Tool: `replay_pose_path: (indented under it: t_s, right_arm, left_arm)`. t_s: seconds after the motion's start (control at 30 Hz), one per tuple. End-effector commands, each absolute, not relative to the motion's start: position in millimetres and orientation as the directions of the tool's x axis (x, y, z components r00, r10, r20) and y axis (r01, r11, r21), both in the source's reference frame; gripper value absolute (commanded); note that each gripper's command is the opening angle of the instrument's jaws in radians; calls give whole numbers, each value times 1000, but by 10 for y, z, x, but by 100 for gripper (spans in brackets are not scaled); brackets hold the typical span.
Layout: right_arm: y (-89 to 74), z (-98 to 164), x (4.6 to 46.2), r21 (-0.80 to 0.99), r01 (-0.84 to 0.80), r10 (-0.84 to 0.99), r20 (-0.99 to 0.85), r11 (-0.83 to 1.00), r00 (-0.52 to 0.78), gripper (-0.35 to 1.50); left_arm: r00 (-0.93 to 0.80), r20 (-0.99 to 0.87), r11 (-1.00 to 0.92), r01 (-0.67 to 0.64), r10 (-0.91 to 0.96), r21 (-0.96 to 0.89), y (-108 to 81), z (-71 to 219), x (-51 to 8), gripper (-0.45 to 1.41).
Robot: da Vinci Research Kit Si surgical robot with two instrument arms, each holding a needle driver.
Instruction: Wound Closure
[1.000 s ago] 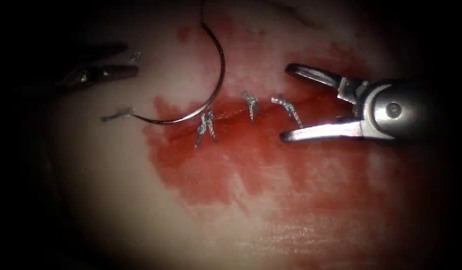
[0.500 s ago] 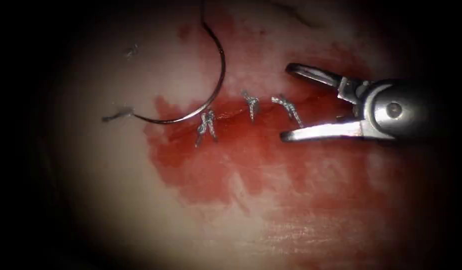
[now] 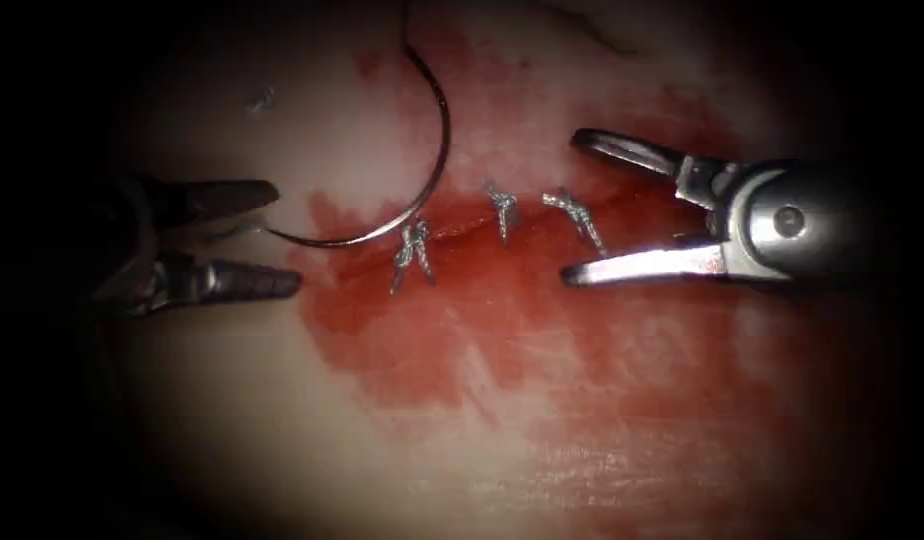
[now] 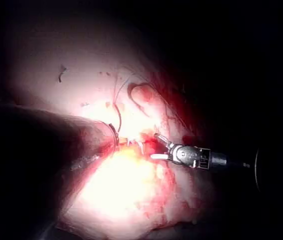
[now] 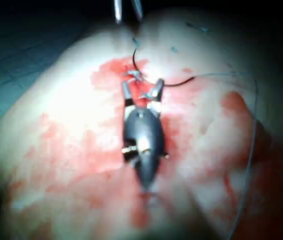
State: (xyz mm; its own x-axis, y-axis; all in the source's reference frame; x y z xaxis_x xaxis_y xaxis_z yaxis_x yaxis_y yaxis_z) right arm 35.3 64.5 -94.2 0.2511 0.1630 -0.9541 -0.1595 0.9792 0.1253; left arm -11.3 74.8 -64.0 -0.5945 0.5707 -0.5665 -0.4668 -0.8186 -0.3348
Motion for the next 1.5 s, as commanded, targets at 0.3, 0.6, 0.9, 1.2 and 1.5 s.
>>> replay_pose_path:
  t_s: [0.3, 0.6, 0.9, 1.2, 1.5]
  right_arm:
    - [643, -936, 368, 122, -160, 160, -955, 980, 251, 133]
    - [643, -936, 368, 122, -159, 160, -955, 980, 251, 133]
    - [640, -938, 371, 123, -160, 160, -955, 979, 250, 133]
    - [640, -938, 371, 123, -160, 160, -955, 980, 250, 133]
    - [642, -940, 368, 131, -158, 168, -953, 979, 250, 133]
  left_arm:
    - [-706, -465, -843, -487, 535, -229, 754, -589, -110, 65]
    - [-725, -461, -855, -482, 511, -189, 751, -570, -133, 65]
    - [-773, -418, -875, -462, 478, -147, 750, -549, -128, 65]
    - [-760, -423, -868, -456, 494, -194, 747, -552, -129, -31]
    - [-753, -489, -893, -423, 441, -154, 764, -589, -131, -35]
